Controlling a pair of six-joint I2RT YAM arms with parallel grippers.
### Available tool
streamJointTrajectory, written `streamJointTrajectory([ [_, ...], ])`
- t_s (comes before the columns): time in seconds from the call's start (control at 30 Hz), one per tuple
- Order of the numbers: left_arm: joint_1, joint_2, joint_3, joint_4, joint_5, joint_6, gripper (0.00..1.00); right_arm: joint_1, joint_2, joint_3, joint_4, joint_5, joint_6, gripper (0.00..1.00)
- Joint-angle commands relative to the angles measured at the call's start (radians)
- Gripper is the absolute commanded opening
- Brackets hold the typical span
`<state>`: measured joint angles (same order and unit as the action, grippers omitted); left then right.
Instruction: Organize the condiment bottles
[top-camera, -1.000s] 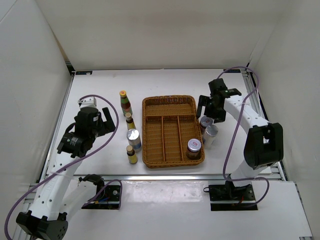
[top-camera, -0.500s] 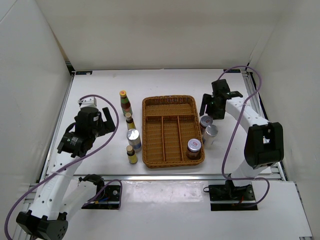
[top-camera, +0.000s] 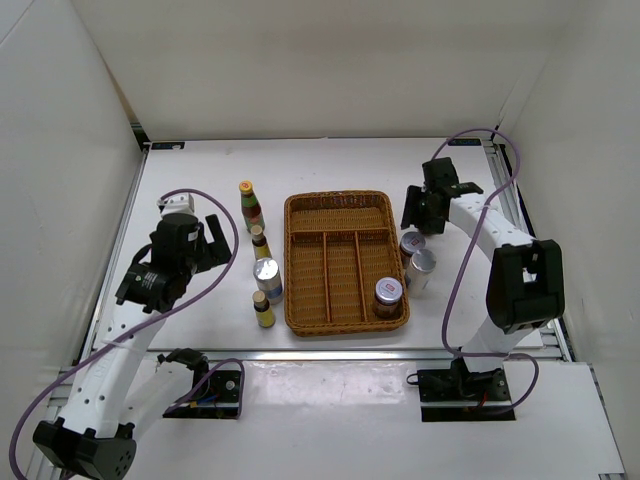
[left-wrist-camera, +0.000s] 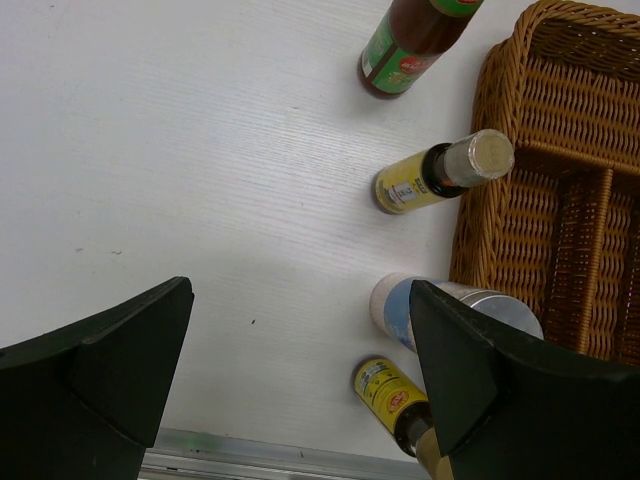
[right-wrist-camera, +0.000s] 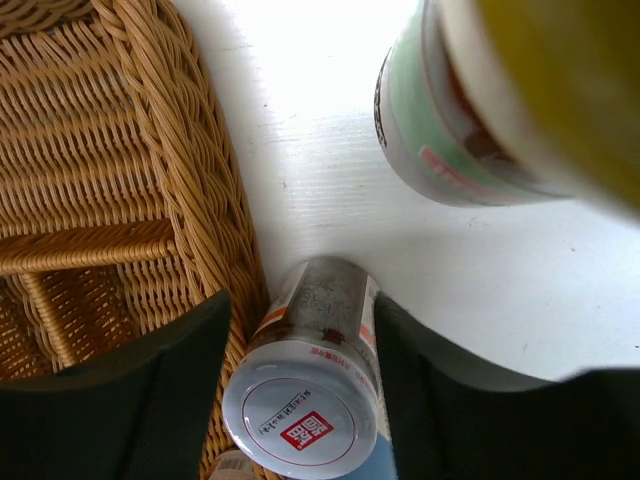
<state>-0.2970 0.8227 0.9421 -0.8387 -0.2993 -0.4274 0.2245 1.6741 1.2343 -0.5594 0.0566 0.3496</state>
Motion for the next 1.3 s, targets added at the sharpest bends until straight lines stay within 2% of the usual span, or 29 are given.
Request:
streamJointTrajectory([
  [0.0,-0.004,0.001,0.017,-0.002,-0.009,0.001,1.0,0.001,0.052,-0.032,-0.131,-0.047,0.011,0.61],
  [0.1,-0.004,0.001,0.017,-0.002,-0.009,0.001,1.0,0.01,0.032,-0.041,-0.131,-0.047,0.011,0.56],
  [0.23,-0.004,0.001,0.017,-0.002,-0.009,0.001,1.0,0.01,-0.02,-0.041,-0.163,-0.018,0.011,0.7],
  [0.27,-0.004,0.001,0.017,-0.002,-0.009,0.001,1.0,0.01,-0.031,-0.032,-0.163,-0.005,0.011,0.76],
  [0.43,-0.004,0.001,0.017,-0.002,-0.009,0.001,1.0,0.01,-0.076,-0.013,-0.195,0.034,0.011,0.85],
  [0.67,-0.004,0.001,0.017,-0.002,-0.009,0.001,1.0,0.019,-0.119,-0.004,-0.235,0.067,0.002,0.86],
  [0.87,-0.004,0.001,0.017,-0.002,-0.009,0.001,1.0,0.029,-0.181,-0.033,-0.211,0.111,0.011,0.92],
  [1.27,-0.004,0.001,0.017,-0.002,-0.009,0.001,1.0,0.056,-0.131,-0.058,-0.191,0.029,0.002,0.92],
])
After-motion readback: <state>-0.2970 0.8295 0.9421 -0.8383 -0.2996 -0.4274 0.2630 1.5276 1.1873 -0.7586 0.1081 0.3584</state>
